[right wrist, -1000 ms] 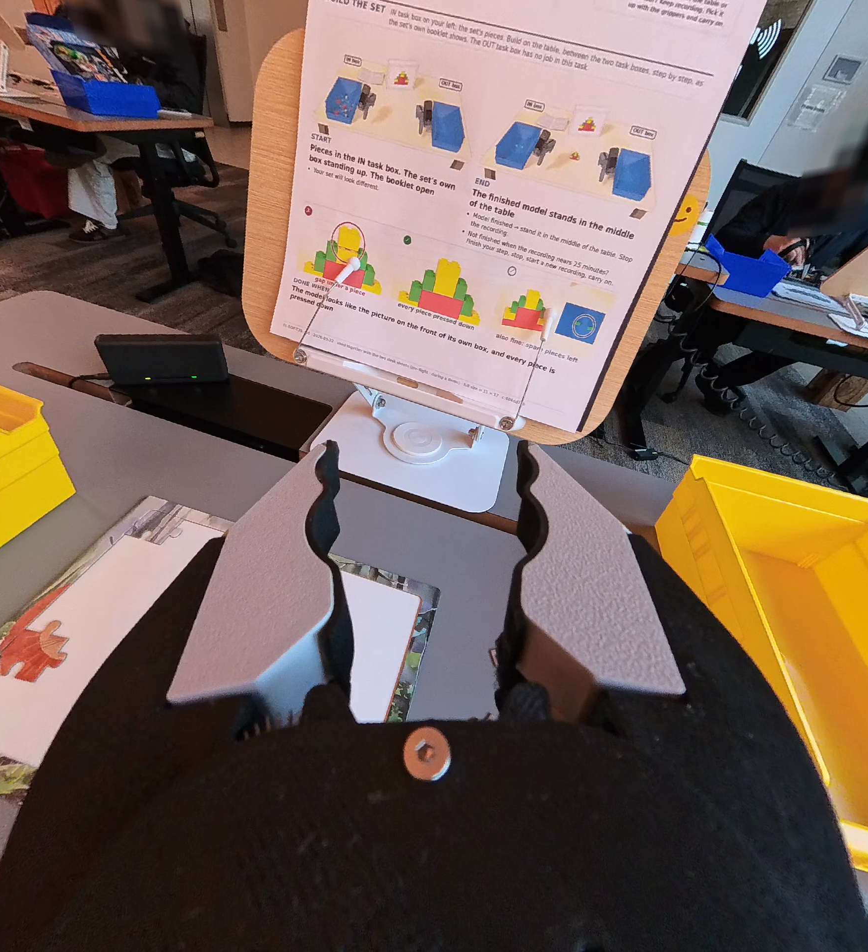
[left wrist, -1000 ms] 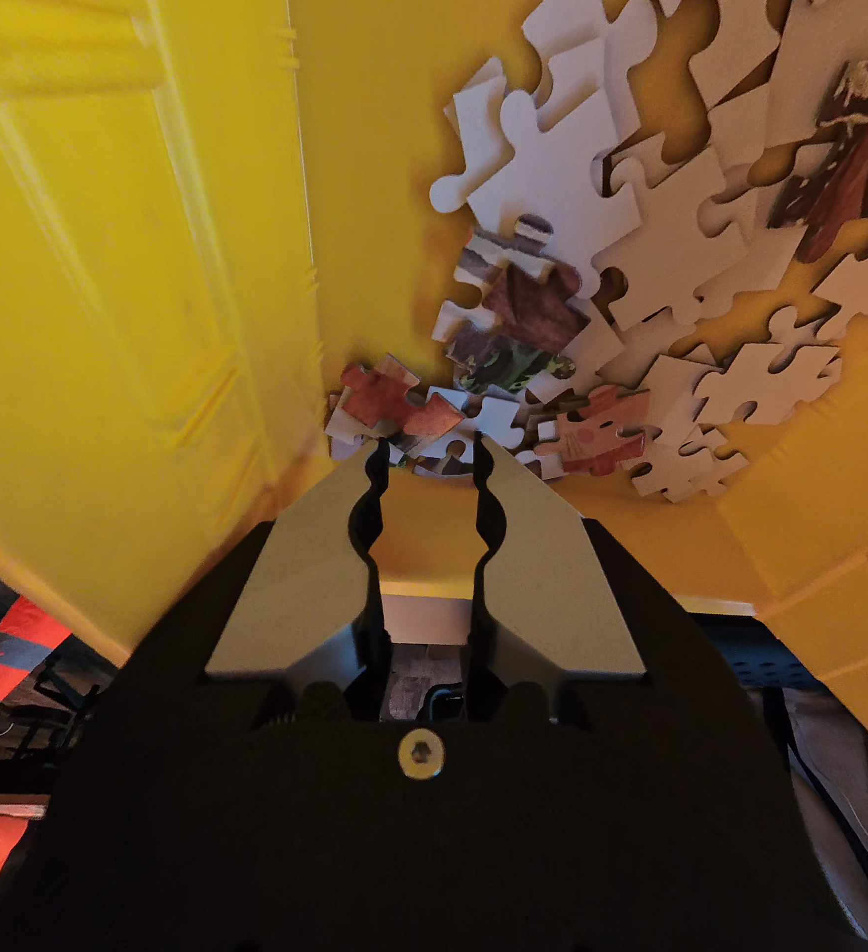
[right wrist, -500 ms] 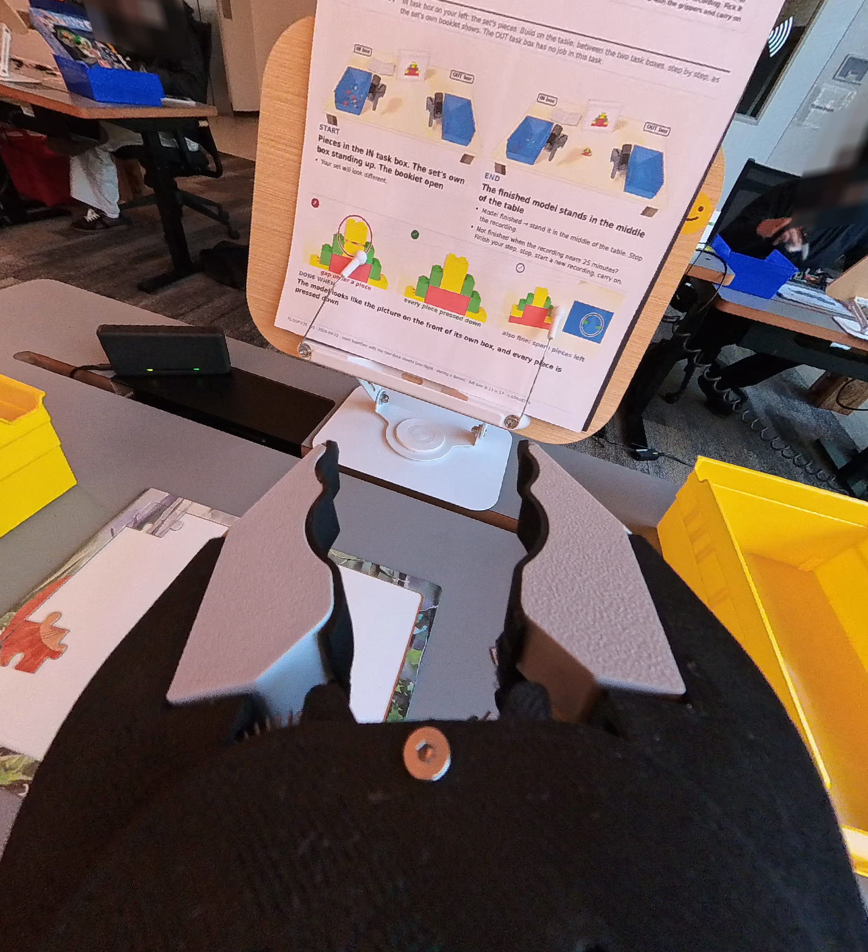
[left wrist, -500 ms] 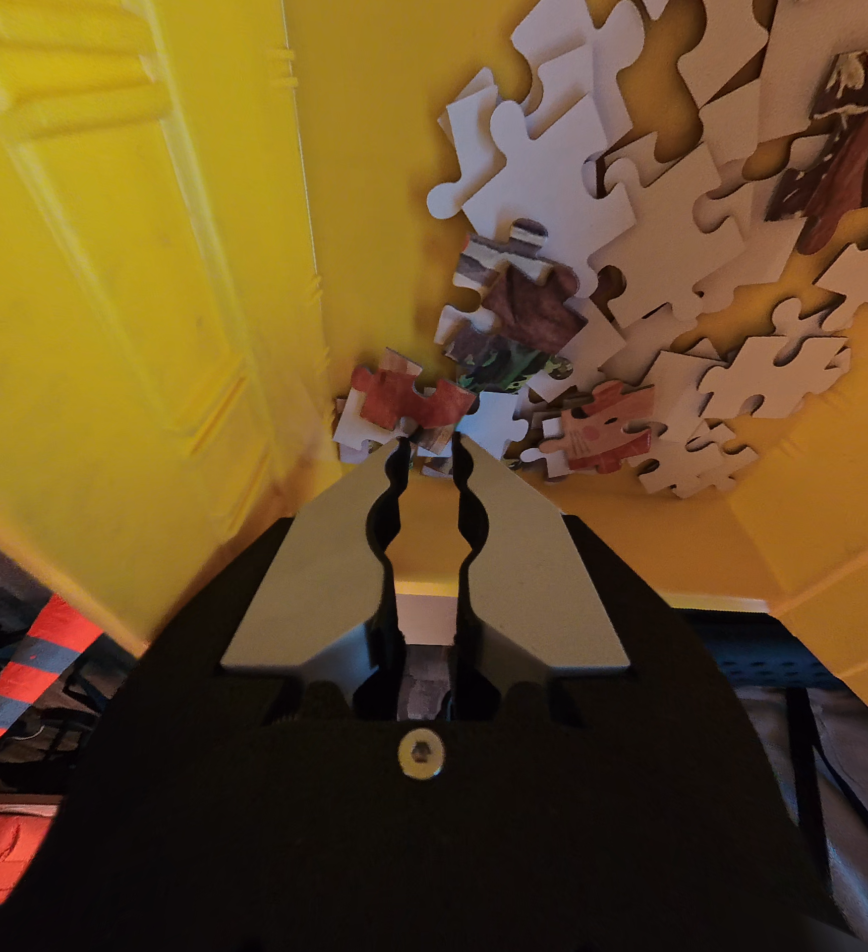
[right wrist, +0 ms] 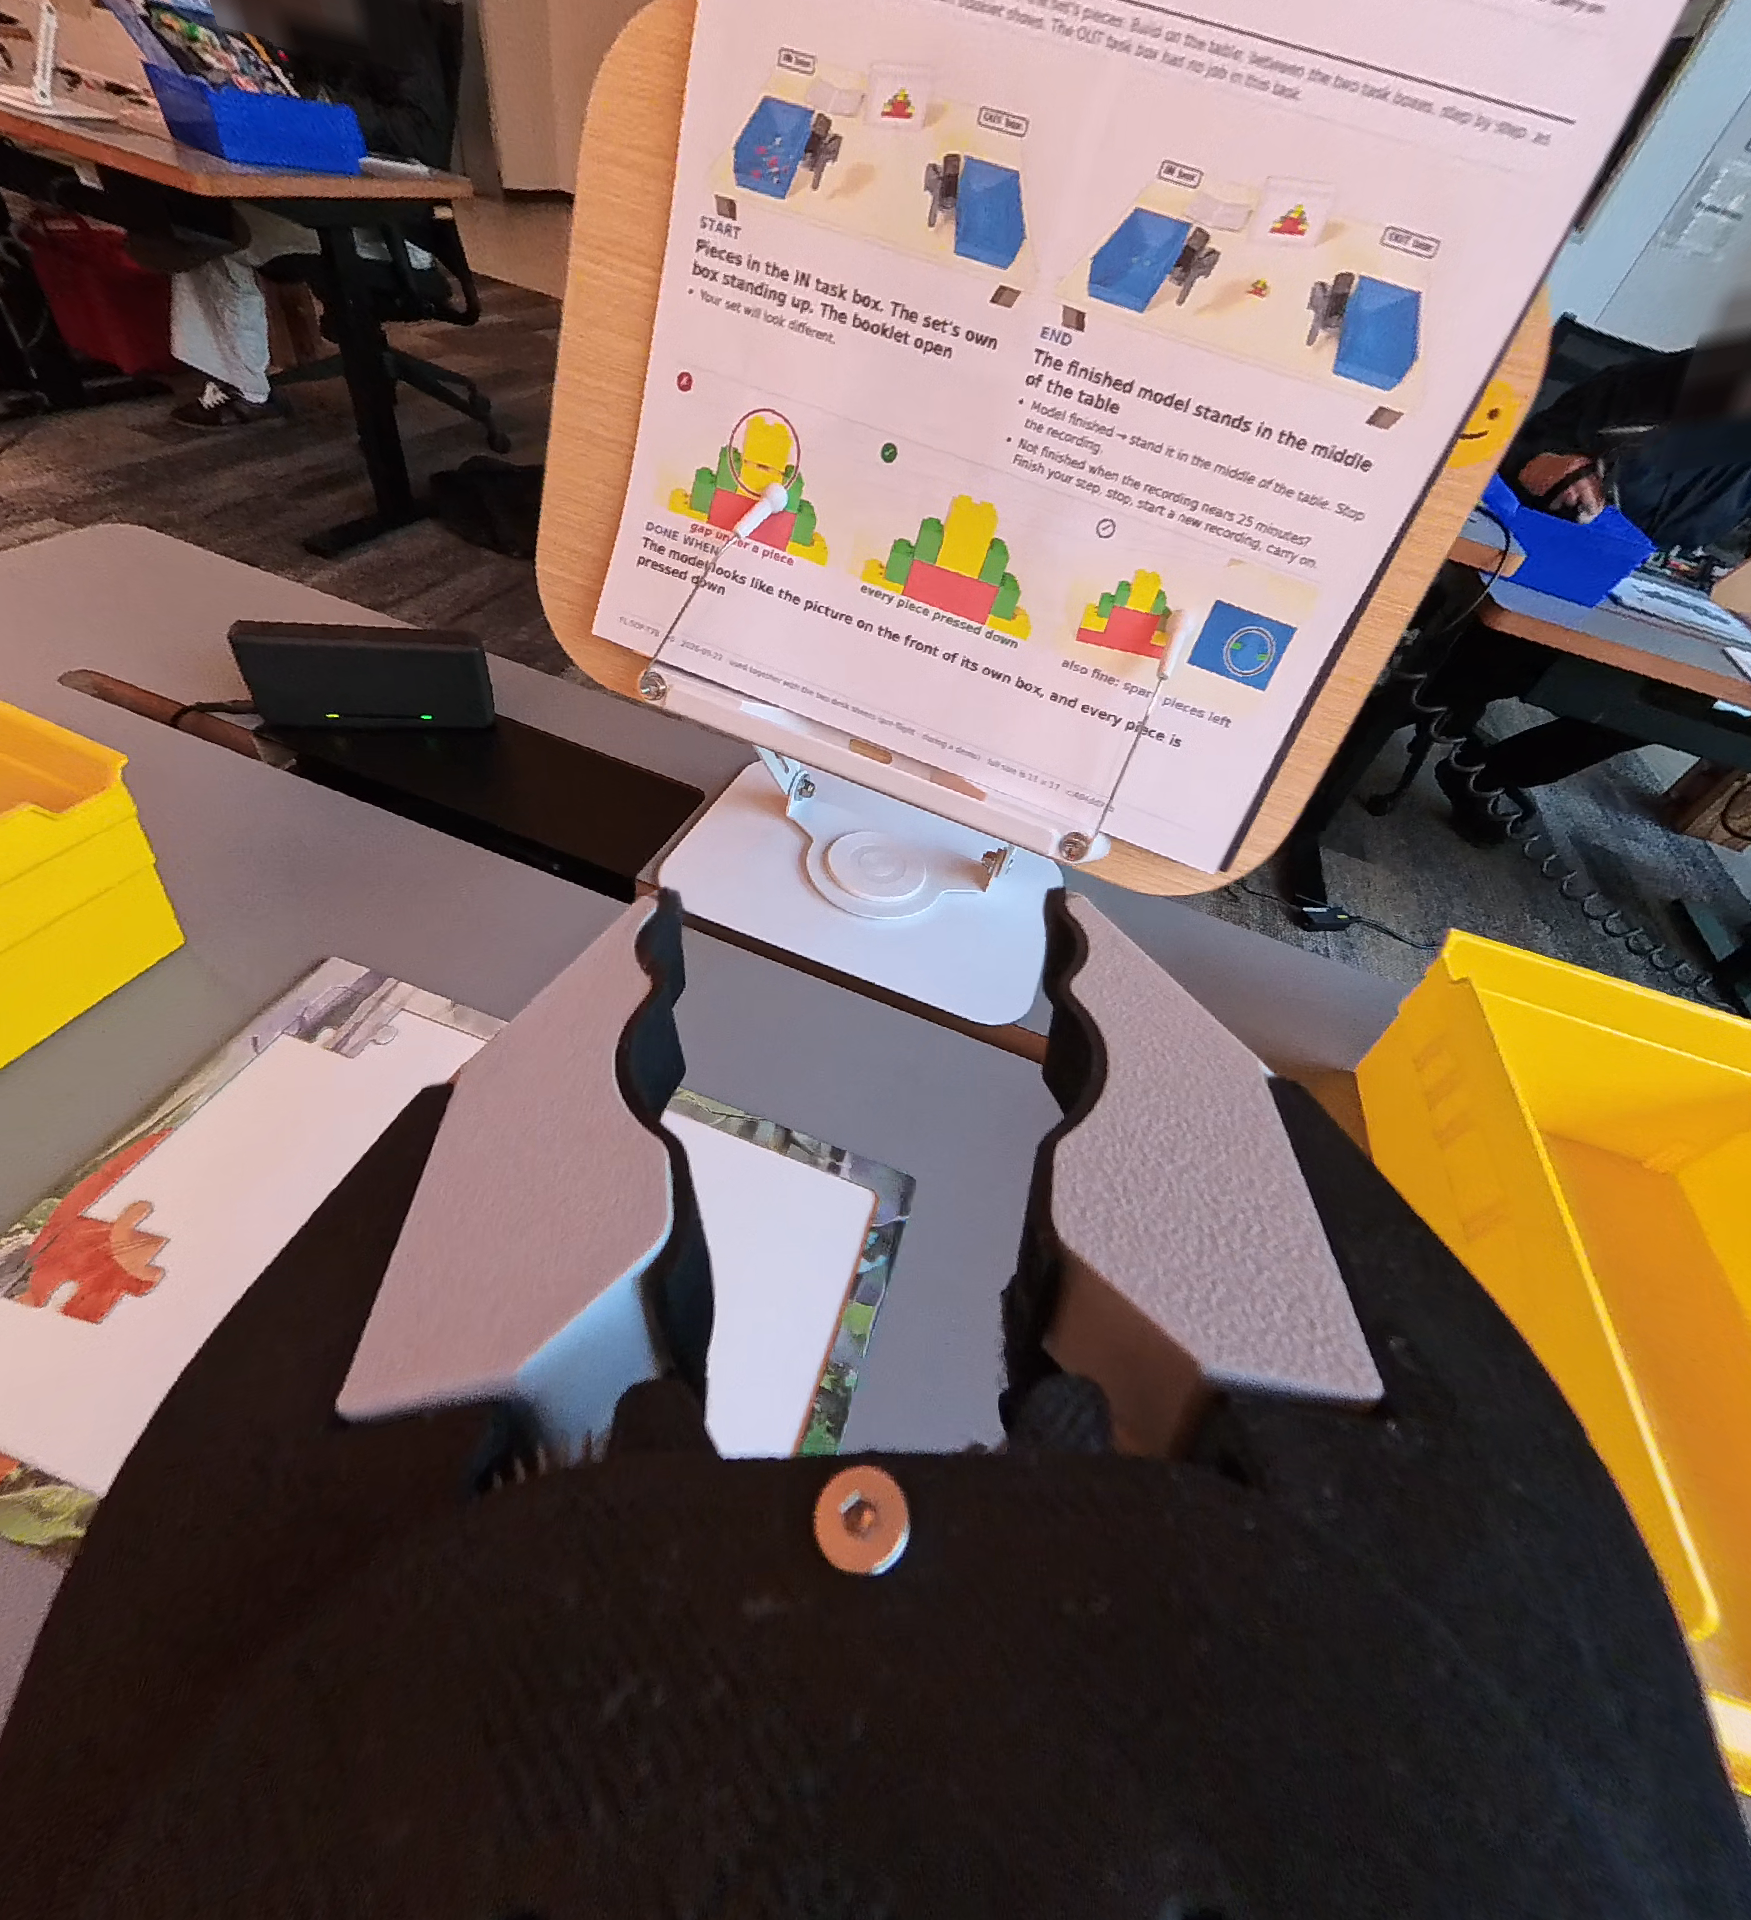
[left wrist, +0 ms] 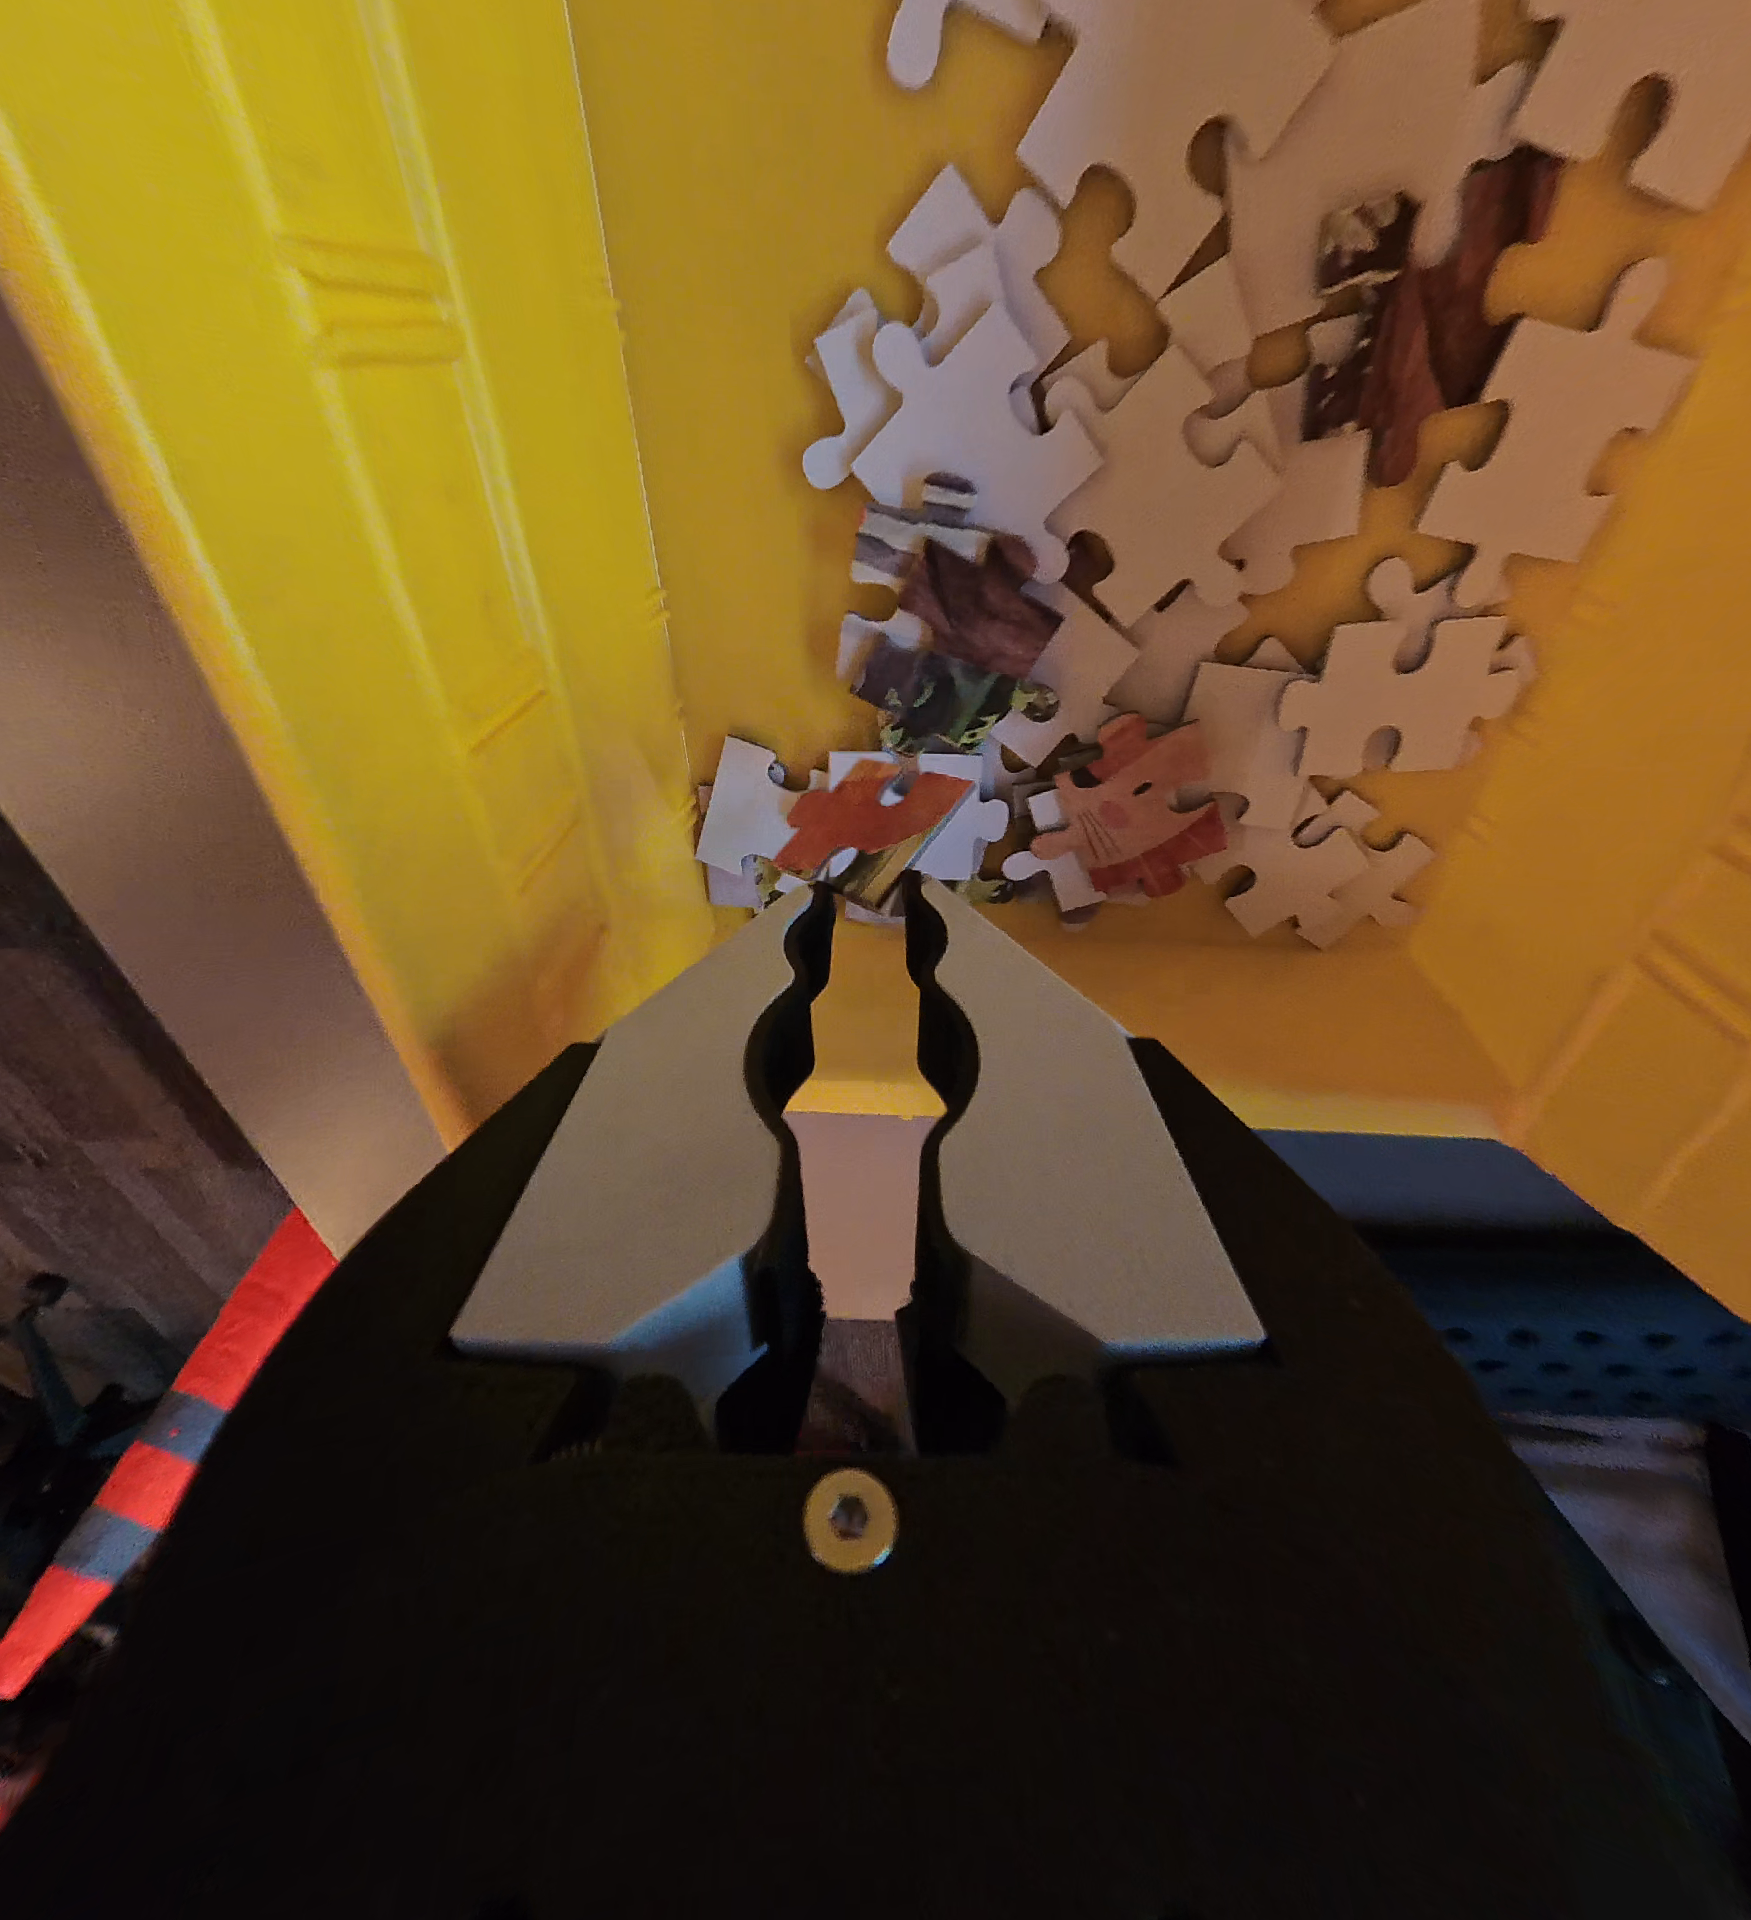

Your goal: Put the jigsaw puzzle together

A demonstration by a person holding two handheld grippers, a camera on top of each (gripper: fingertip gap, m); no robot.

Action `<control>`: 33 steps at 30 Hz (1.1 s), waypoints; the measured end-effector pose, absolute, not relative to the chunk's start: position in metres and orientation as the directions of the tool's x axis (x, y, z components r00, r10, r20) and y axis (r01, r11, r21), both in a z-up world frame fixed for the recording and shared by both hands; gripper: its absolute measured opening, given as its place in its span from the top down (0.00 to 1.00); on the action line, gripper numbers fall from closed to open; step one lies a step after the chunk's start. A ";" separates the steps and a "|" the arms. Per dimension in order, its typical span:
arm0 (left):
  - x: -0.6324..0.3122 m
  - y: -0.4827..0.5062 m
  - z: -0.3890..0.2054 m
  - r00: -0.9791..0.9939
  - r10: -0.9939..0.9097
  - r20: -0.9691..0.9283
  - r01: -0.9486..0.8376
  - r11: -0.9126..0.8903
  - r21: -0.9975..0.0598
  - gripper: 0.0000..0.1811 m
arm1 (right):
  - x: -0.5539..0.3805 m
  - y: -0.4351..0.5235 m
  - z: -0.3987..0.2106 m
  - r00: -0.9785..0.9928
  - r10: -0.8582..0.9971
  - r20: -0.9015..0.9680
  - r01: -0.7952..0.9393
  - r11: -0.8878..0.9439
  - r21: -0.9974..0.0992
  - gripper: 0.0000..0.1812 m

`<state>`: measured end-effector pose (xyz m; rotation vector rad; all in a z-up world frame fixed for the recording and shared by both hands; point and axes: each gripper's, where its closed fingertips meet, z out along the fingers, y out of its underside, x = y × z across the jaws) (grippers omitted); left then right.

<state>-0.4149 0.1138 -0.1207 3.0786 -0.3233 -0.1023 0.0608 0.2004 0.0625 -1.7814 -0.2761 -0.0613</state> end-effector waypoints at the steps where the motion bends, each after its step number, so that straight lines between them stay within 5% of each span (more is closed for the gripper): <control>1: -0.409 0.117 -0.115 0.973 -0.224 -0.053 -0.224 -0.975 0.014 0.94 | 0.058 0.200 0.062 0.968 0.163 0.191 0.222 -0.202 -0.954 0.62; 11: -0.361 0.124 -0.081 0.914 -0.404 -0.043 -0.406 -0.901 -0.151 0.94 | 0.025 0.200 0.052 0.946 0.265 0.189 0.248 -0.210 -0.946 0.62; 17: -0.325 0.122 -0.058 0.855 -0.518 0.003 -0.497 -0.823 -0.276 0.94 | -0.081 0.166 0.039 0.711 0.703 -0.017 0.181 -0.206 -0.962 0.62; 23: -0.295 0.110 -0.037 0.776 -0.629 0.044 -0.571 -0.731 -0.373 0.94 | -0.130 0.146 0.015 0.526 0.804 0.278 0.361 0.084 -0.929 0.61; 29: -0.255 0.097 -0.009 0.650 -0.739 0.176 -0.576 -0.631 -0.520 1.00 | -0.181 0.106 0.002 0.342 0.896 0.284 0.310 0.178 -0.934 0.68; 33: -0.248 0.090 -0.016 0.610 -0.768 0.194 -0.614 -0.613 -0.496 1.00 | -0.193 0.101 -0.018 0.298 0.920 0.254 0.356 0.140 -0.924 0.68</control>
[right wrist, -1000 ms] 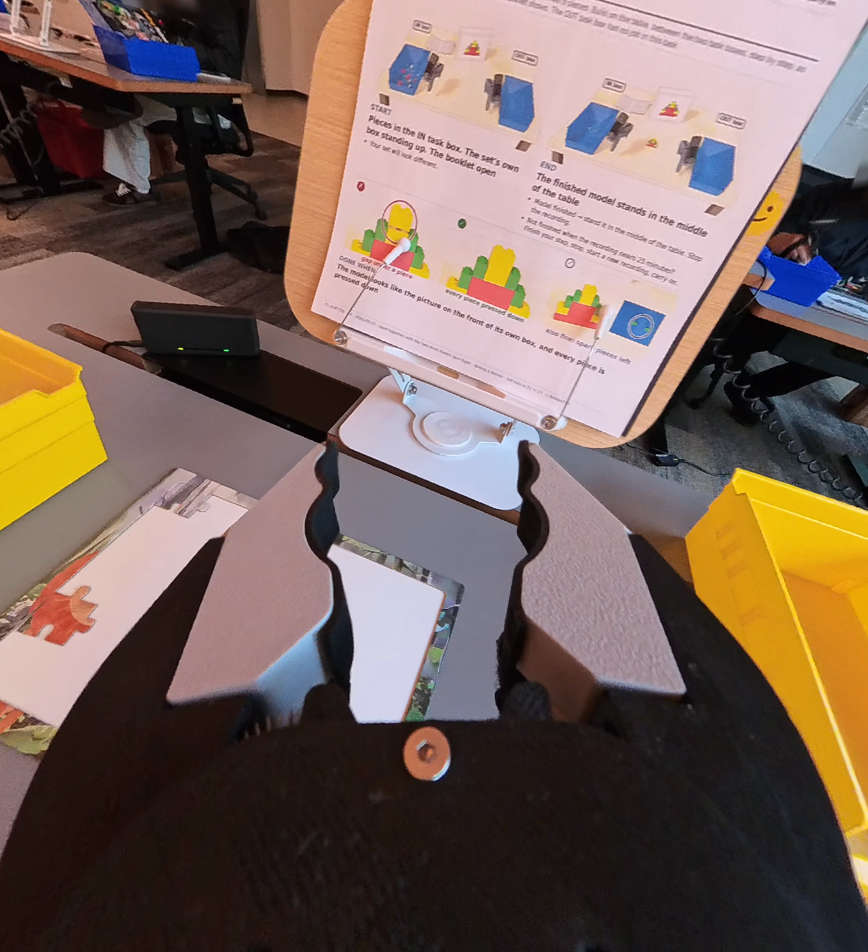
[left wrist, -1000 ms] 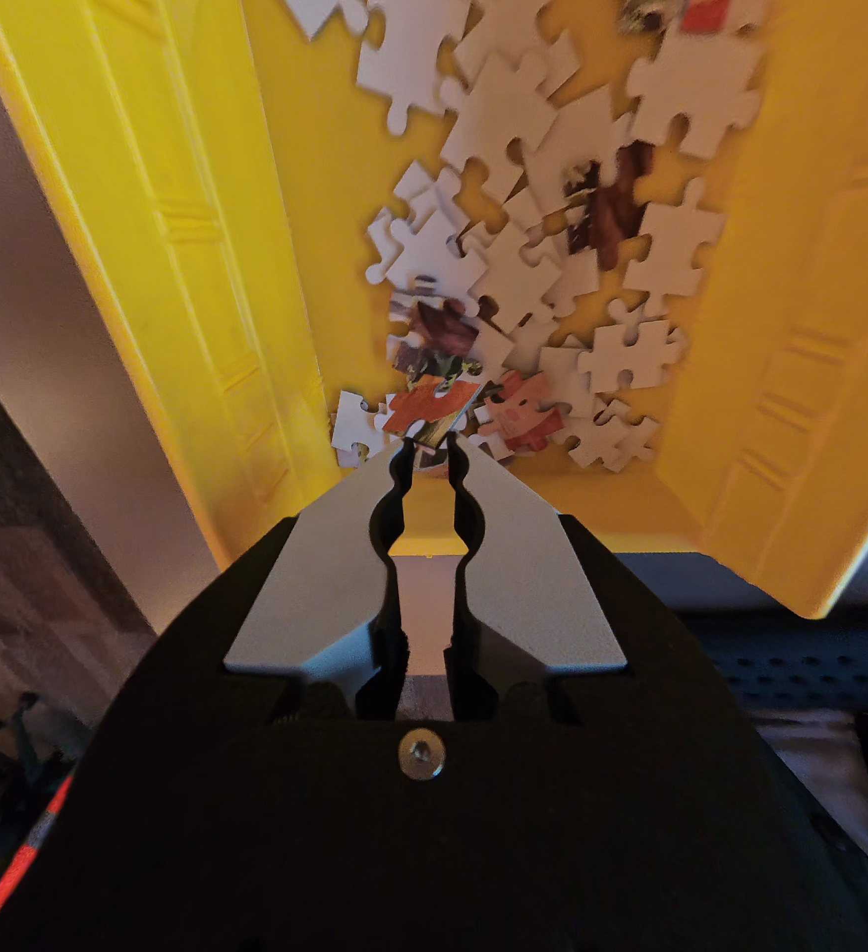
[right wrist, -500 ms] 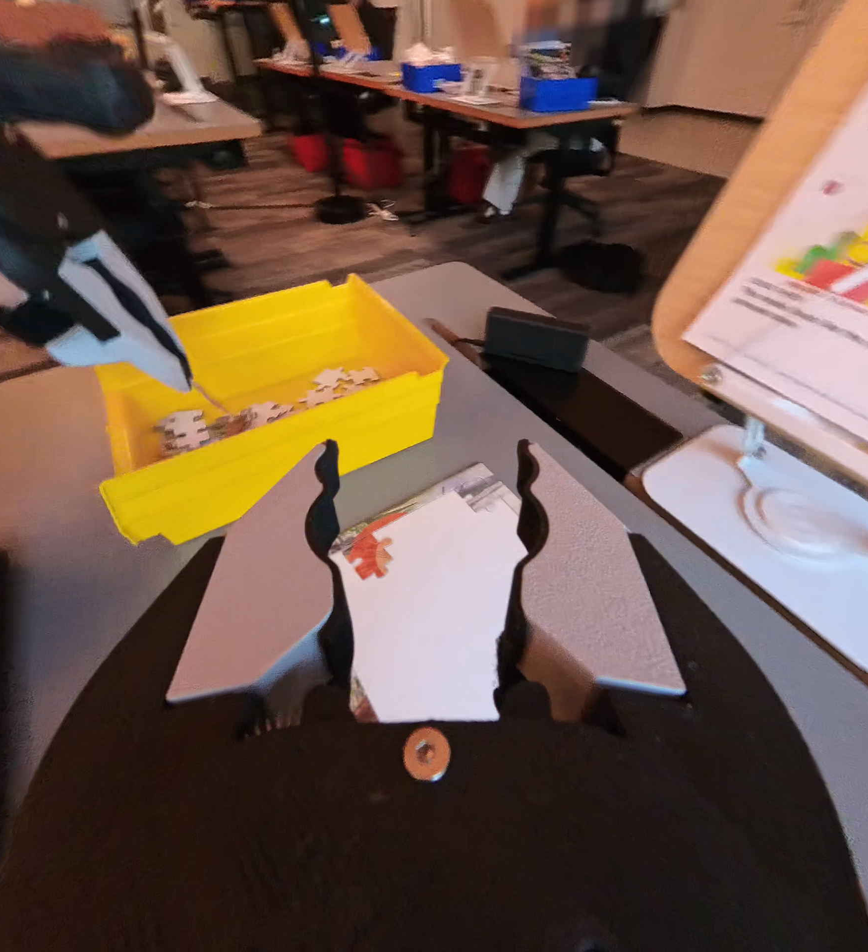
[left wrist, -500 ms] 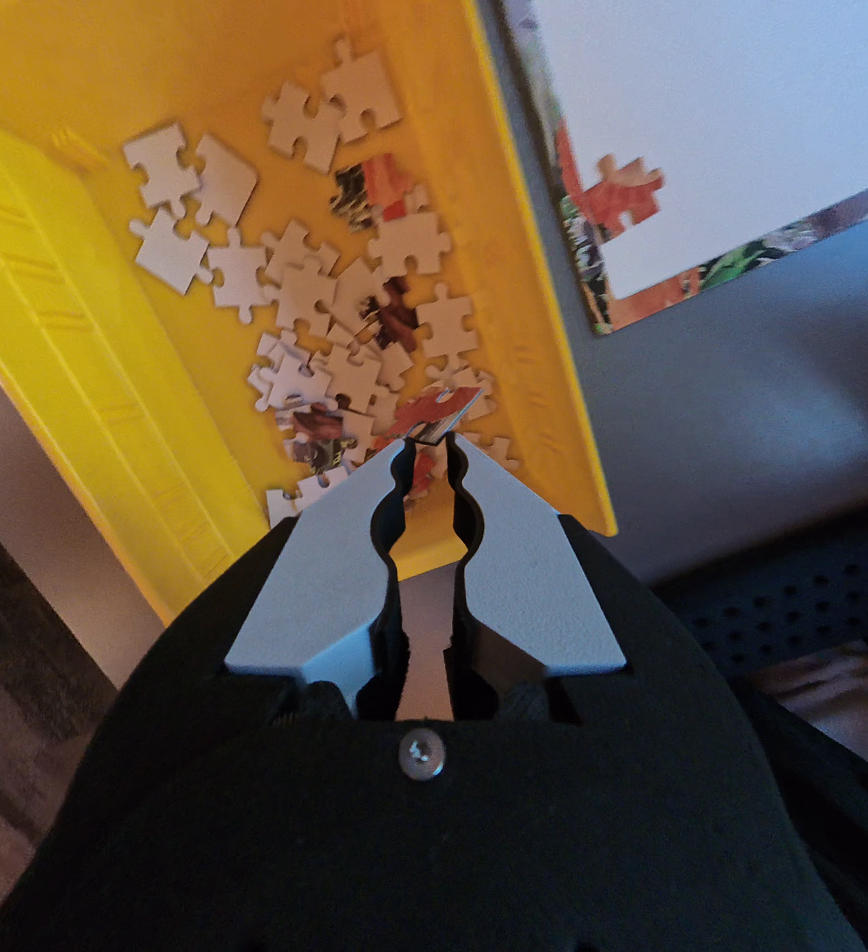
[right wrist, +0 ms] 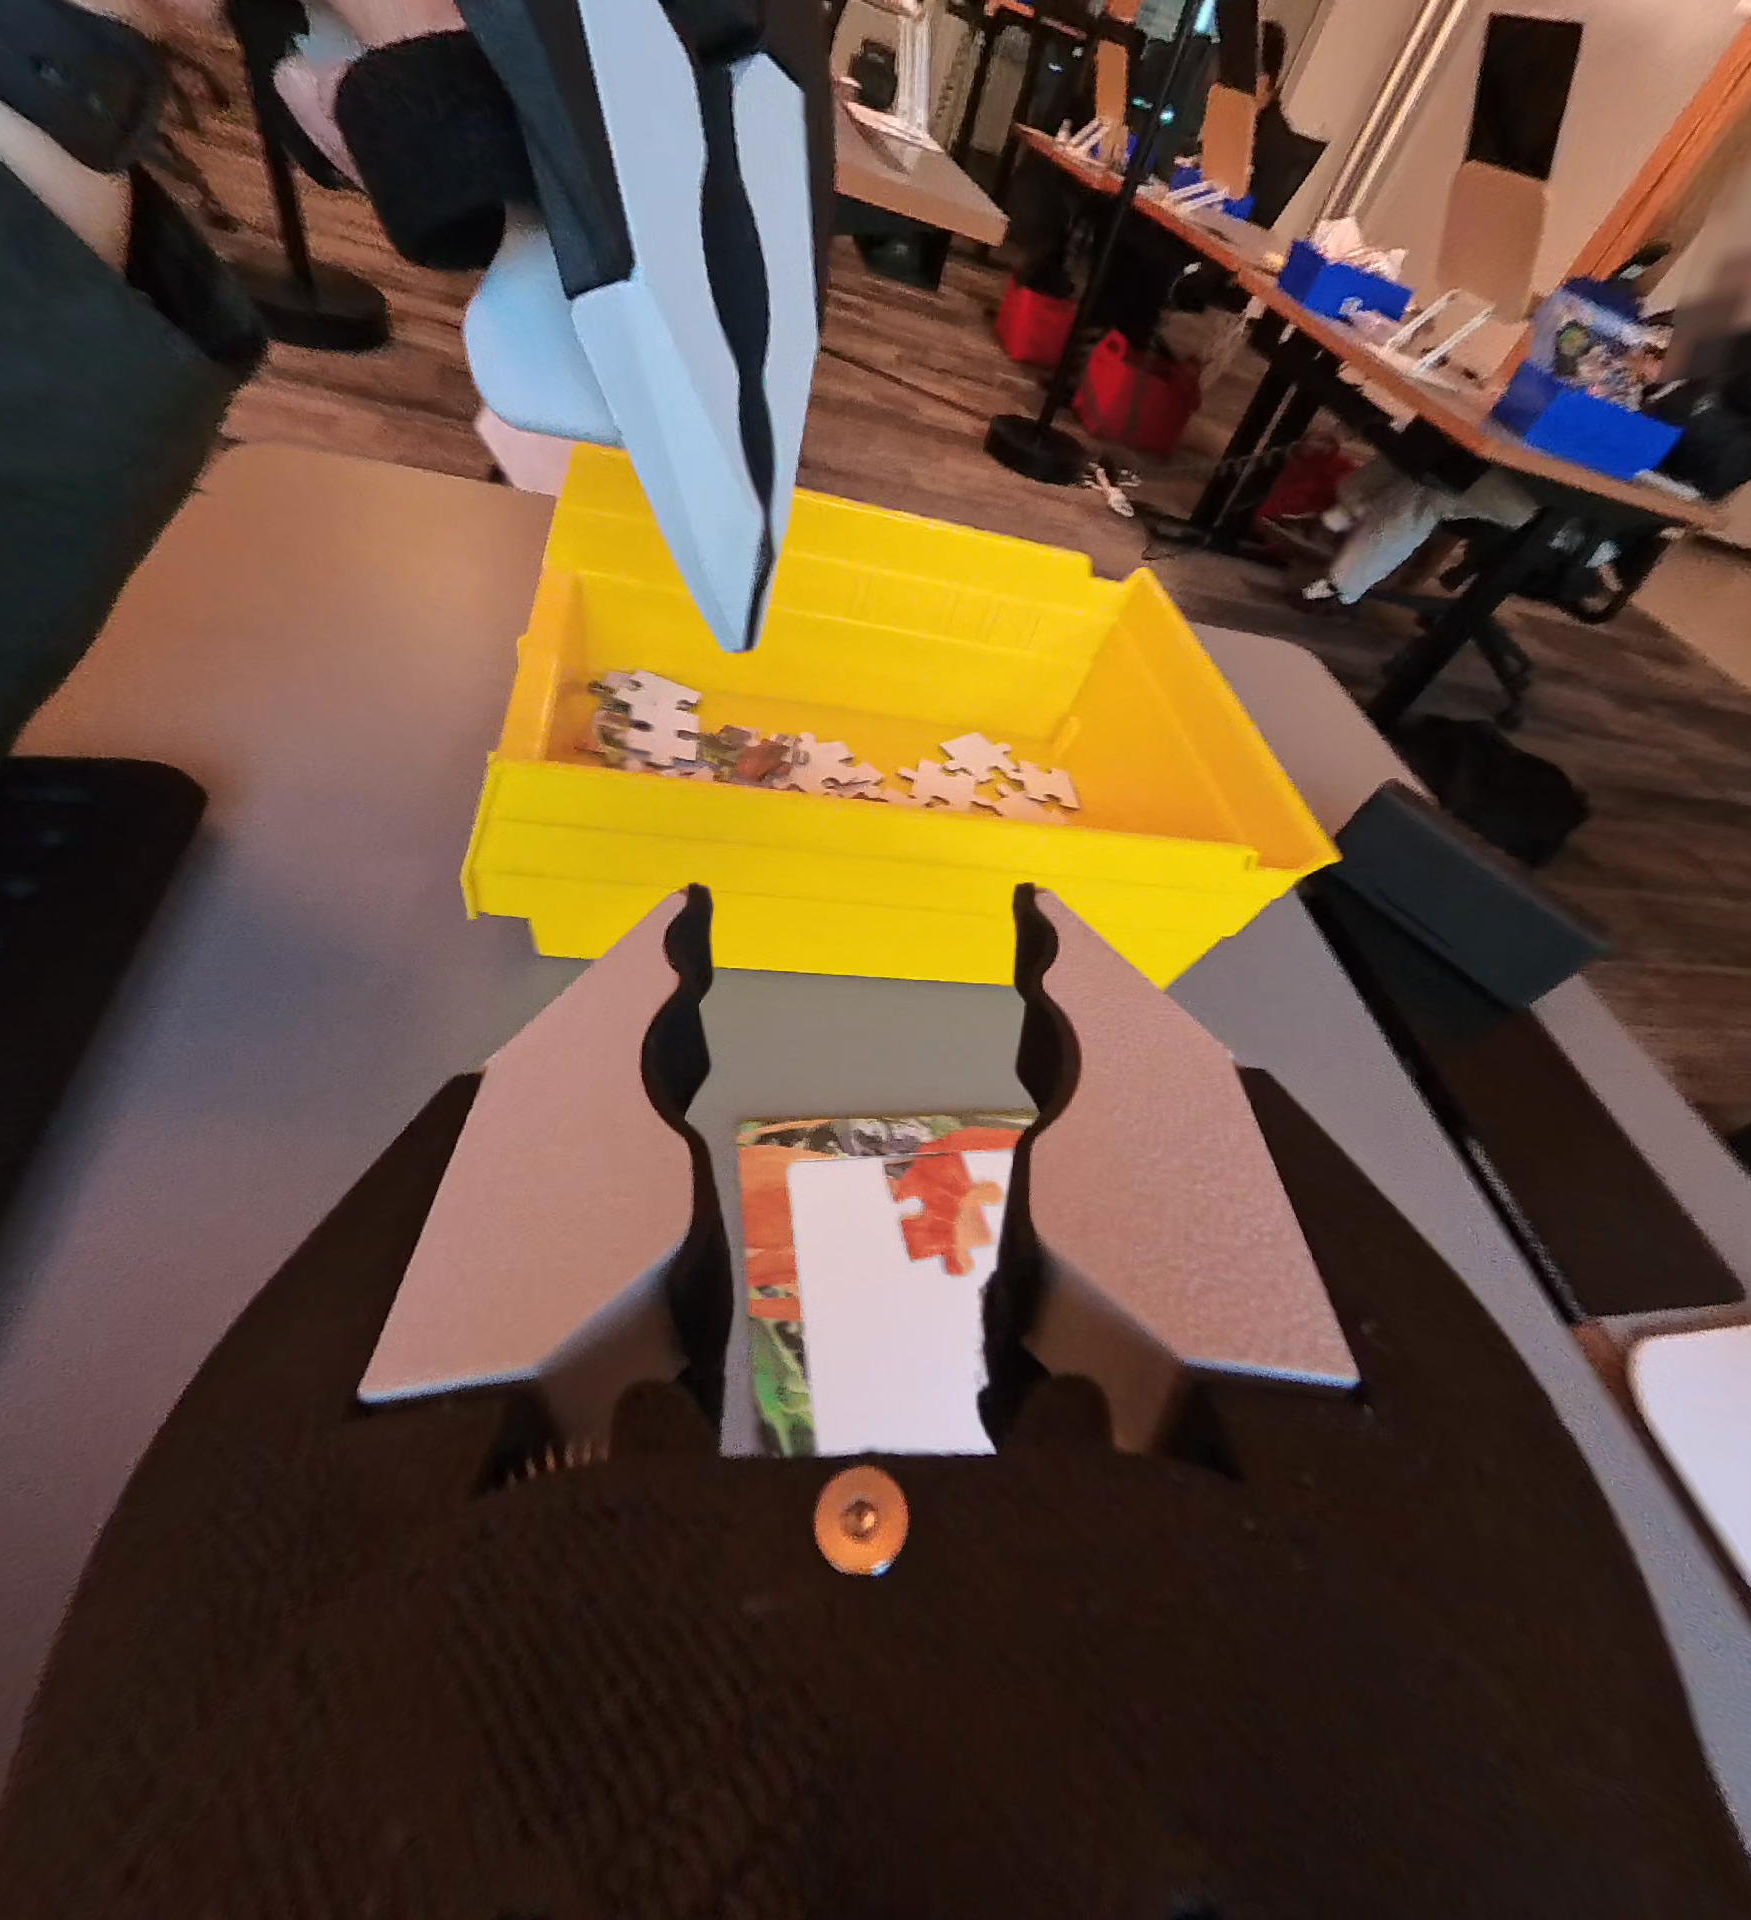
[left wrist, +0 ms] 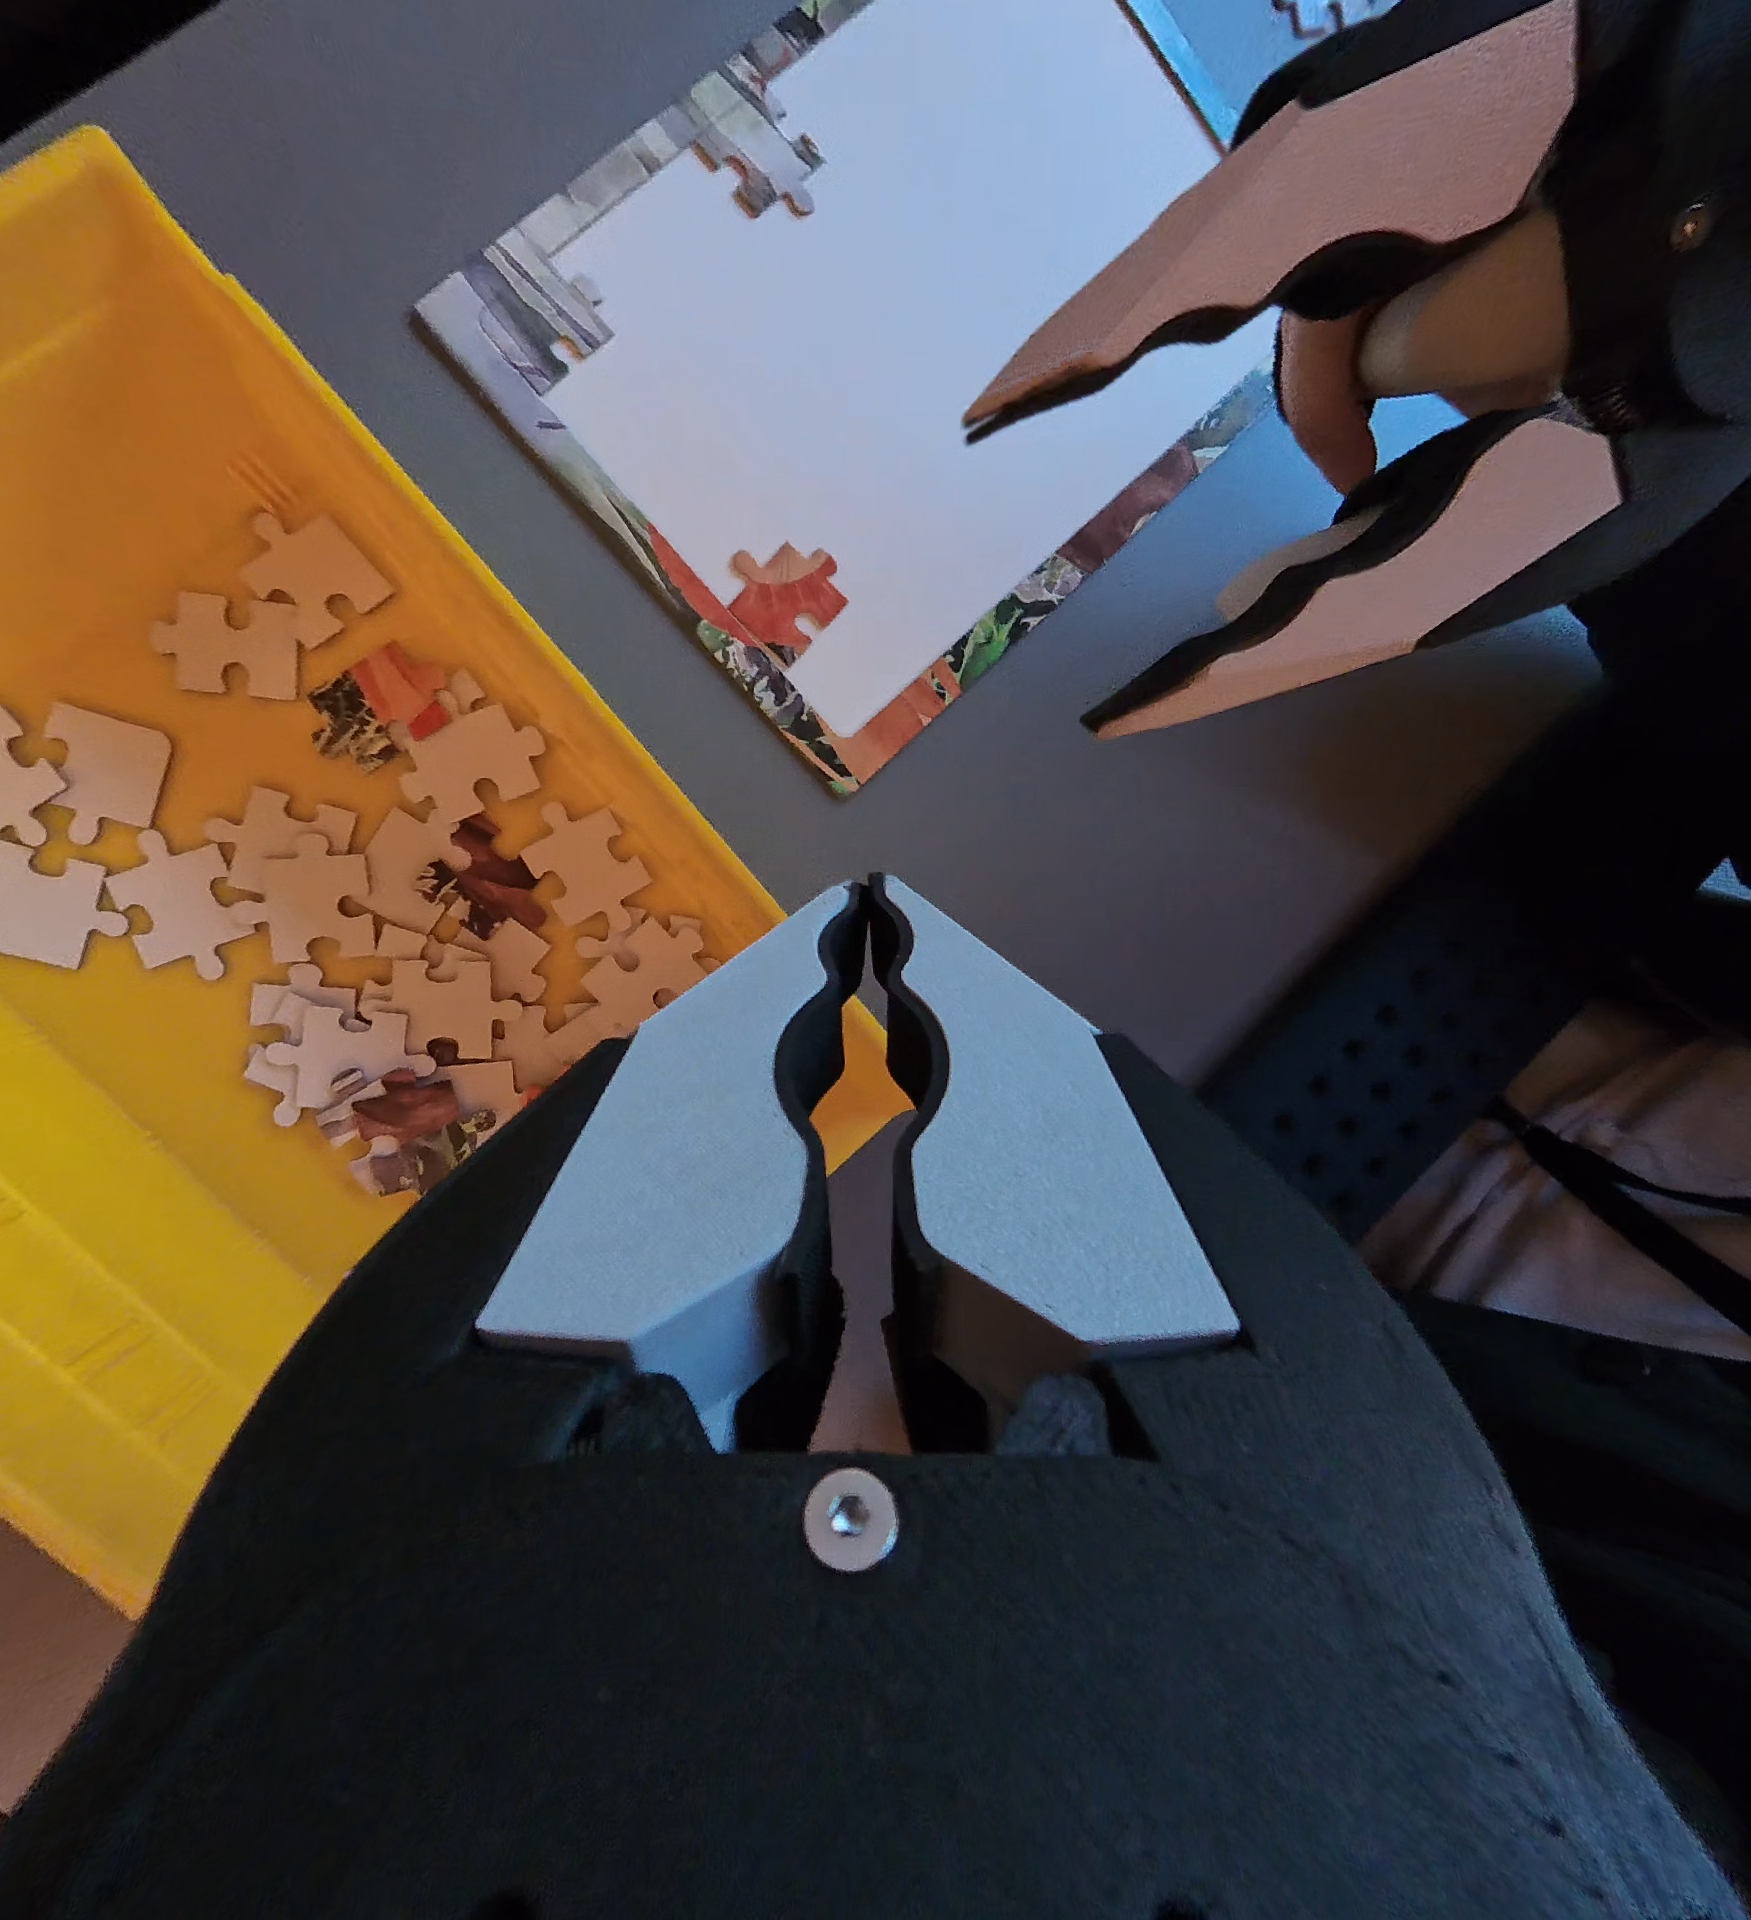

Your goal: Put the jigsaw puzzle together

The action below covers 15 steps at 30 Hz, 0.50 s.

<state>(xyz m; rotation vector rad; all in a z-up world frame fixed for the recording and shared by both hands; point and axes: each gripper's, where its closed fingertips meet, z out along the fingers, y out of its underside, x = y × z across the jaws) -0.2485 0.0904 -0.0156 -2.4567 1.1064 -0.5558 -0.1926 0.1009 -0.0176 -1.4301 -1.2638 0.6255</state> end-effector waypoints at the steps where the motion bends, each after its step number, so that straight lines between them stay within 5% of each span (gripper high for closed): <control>1: -0.247 0.090 -0.018 0.605 -0.770 0.201 -0.620 -0.614 -0.489 1.00 | -0.195 0.097 -0.020 0.278 0.937 0.213 0.343 0.110 -0.933 0.68; 8: -0.272 0.098 -0.028 0.691 -0.705 0.162 -0.590 -0.679 -0.436 0.96 | -0.200 0.094 -0.043 0.237 0.952 0.194 0.427 0.077 -0.901 0.68; 15: -0.335 0.080 -0.107 0.811 -0.563 0.160 -0.571 -0.821 0.005 0.80 | -0.192 0.104 -0.043 0.273 0.941 0.199 0.436 0.063 -0.898 0.68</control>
